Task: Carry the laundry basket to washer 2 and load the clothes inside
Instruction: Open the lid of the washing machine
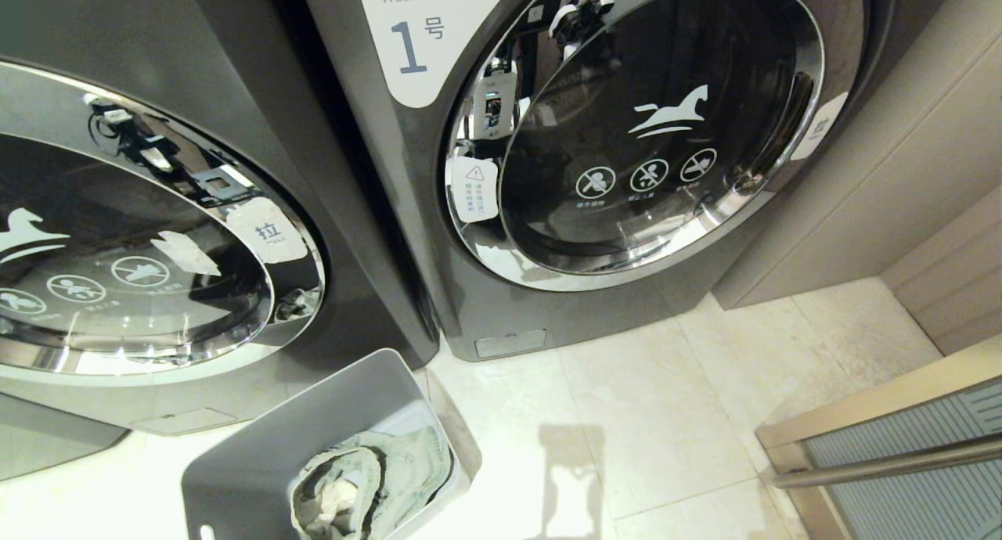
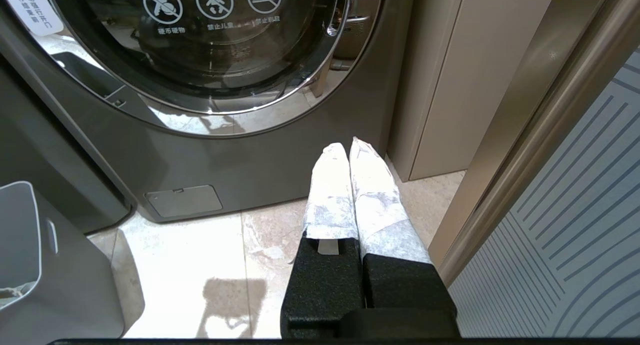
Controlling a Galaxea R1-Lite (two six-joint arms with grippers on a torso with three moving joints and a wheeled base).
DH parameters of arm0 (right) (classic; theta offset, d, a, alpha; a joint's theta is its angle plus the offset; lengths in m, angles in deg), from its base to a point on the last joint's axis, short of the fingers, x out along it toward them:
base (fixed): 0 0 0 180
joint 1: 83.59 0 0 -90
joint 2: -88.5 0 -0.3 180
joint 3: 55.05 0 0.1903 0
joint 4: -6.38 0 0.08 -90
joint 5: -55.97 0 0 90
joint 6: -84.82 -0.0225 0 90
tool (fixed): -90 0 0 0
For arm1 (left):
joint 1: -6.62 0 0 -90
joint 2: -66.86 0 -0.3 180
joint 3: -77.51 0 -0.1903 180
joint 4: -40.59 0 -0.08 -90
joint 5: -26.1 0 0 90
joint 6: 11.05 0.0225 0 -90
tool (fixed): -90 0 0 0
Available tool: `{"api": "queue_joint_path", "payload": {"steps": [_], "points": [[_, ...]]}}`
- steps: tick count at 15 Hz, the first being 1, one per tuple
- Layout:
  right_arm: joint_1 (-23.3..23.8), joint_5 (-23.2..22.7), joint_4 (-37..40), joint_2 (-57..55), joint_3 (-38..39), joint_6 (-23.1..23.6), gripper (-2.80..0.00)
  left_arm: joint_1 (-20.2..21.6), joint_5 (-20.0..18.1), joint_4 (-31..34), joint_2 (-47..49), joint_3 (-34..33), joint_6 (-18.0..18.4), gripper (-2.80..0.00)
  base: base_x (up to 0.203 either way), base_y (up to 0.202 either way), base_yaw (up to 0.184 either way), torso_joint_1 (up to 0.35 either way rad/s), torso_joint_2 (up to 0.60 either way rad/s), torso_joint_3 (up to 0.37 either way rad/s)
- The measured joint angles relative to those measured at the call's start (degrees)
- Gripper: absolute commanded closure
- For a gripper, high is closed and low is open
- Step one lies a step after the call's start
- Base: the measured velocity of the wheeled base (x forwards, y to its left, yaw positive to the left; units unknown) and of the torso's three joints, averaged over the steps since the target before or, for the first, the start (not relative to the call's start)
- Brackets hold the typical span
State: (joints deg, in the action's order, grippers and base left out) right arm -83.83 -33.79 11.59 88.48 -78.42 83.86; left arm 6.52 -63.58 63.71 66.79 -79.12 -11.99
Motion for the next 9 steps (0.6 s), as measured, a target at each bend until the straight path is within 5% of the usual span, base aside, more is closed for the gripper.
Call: {"api": "queue_joint_path", "payload": {"steps": [9], "points": [[0.0, 0.02, 0.01, 0.0, 0.0, 0.02, 0.0, 0.23, -0.31, -1.95, 2.98, 0.5, -0.05, 0.0, 0.0, 0.0, 0.0, 0.0, 0.0, 0.0]]}}
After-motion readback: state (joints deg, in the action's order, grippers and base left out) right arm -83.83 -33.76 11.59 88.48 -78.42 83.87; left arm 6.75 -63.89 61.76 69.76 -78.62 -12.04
